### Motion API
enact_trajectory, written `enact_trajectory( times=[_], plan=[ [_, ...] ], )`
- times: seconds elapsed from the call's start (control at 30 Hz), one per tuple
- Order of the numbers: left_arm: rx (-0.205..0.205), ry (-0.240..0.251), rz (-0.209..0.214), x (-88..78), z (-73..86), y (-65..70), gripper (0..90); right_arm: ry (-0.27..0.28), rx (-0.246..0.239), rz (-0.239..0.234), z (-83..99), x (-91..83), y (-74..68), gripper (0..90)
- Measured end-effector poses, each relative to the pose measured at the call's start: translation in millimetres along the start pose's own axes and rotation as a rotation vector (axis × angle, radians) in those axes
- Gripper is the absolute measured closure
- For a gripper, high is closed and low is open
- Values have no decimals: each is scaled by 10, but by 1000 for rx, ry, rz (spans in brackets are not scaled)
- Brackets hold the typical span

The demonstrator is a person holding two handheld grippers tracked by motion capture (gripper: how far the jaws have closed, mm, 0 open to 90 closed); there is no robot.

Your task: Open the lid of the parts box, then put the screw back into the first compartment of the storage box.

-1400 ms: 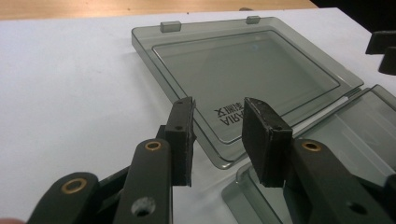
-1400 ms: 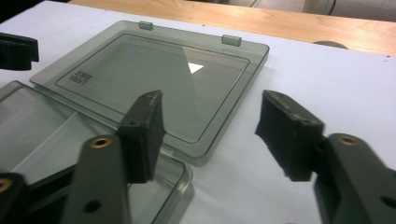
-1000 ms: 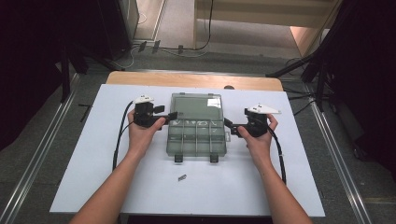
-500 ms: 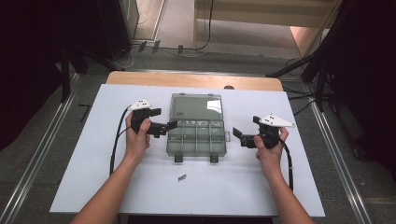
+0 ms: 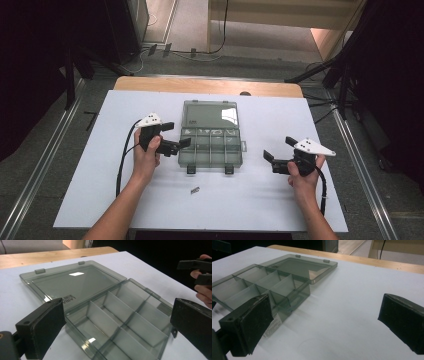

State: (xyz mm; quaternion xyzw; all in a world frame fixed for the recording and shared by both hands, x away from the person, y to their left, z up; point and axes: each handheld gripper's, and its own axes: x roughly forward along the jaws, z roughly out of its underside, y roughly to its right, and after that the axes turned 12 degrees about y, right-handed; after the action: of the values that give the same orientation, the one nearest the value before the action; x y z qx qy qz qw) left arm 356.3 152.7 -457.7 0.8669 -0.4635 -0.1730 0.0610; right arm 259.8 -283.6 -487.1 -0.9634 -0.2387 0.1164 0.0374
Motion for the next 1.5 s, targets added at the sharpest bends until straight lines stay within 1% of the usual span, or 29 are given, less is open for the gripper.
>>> enact_trajectory(
  times=[0.07,0.1,0.13,0.3,0.33,0.37,0.4,0.43,0.47,0.53,0.57,0.6,0.63,0.7,0.73,0.83,0.93,0.97,1.0,1.03,1.07,1.1,1.13,1.2,1.3,1.37,1.4,1.43,1.5],
  plan=[
    [6,-9,2,-20,18,43,0,6,12,9,60,-105,36,0],
    [6,-9,2,-20,18,43,0,6,12,9,60,-105,36,0],
    [13,-10,12,-38,30,72,0,11,21,12,82,-164,47,0],
    [9,-14,17,-90,66,132,0,16,15,16,99,-254,36,0],
    [13,-20,24,-101,81,141,0,18,9,15,99,-277,36,0],
    [19,-29,23,-120,97,162,0,31,15,13,95,-337,23,0],
    [19,-29,23,-120,97,162,0,31,15,13,95,-337,23,0],
    [17,-27,26,-138,107,170,0,38,22,14,88,-394,13,0],
    [14,-33,34,-164,114,181,0,40,19,14,87,-414,12,0],
    [19,-39,33,-177,115,189,0,42,19,14,87,-439,4,0],
    [22,-43,35,-193,115,192,0,46,13,16,91,-491,-4,0],
    [16,-42,35,-206,119,197,0,46,13,16,91,-491,-4,0],
    [14,-49,39,-220,121,197,0,45,17,16,93,-518,-10,0],
    [12,-60,45,-236,133,209,0,43,8,22,98,-560,-16,0],
    [13,-71,54,-251,138,215,0,48,15,16,106,-594,-9,0],
    [11,-78,60,-268,133,216,0,48,10,23,117,-624,-8,0],
    [7,-88,81,-286,120,224,0,48,14,21,117,-654,-13,0],
    [-6,-97,84,-287,121,231,0,51,13,22,117,-662,-16,0],
    [-9,-109,89,-287,120,237,0,49,4,28,118,-678,-20,0],
    [-8,-116,90,-285,122,247,0,49,4,28,118,-678,-20,0],
    [-8,-139,107,-279,120,268,0,49,0,30,125,-690,-18,0],
    [-8,-139,107,-279,120,268,0,49,0,30,125,-690,-18,0],
    [-9,-154,119,-271,115,290,0,49,2,32,127,-694,-15,0],
    [4,-171,120,-255,103,342,0,46,4,35,129,-704,-12,0],
    [9,-186,144,-249,79,386,0,53,5,35,120,-709,-14,0],
    [16,-205,142,-237,65,425,0,53,2,32,118,-709,-18,0],
    [19,-211,131,-233,58,446,10,53,2,32,119,-708,-18,0],
    [20,-215,120,-231,55,462,63,51,3,32,119,-705,-18,0],
    [16,-236,121,-219,56,479,73,50,3,33,123,-699,-15,0]
  ],
)
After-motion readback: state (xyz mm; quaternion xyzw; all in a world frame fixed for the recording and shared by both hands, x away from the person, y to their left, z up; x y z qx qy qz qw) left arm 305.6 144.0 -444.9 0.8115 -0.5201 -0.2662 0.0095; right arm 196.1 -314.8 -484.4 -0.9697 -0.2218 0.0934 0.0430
